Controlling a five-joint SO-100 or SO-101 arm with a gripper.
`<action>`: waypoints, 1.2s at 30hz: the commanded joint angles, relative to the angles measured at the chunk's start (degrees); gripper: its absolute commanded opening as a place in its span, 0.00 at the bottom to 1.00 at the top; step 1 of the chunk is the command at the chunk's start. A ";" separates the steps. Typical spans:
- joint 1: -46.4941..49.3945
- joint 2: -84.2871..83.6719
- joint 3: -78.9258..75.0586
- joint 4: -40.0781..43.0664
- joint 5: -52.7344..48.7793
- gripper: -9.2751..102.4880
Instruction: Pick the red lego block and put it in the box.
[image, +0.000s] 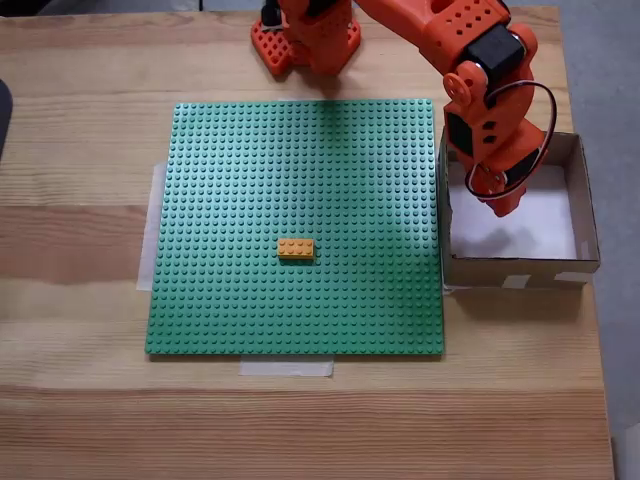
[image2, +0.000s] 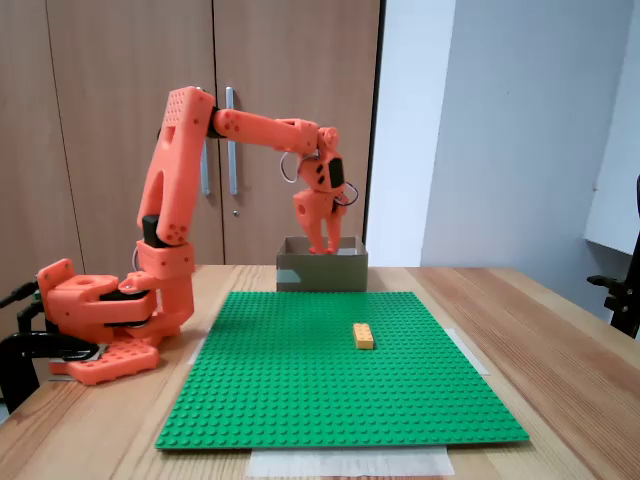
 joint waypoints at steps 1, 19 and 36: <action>0.26 0.44 -2.72 0.35 0.00 0.14; 1.41 2.90 -0.53 1.67 0.44 0.23; 9.23 22.06 14.24 0.88 -4.48 0.22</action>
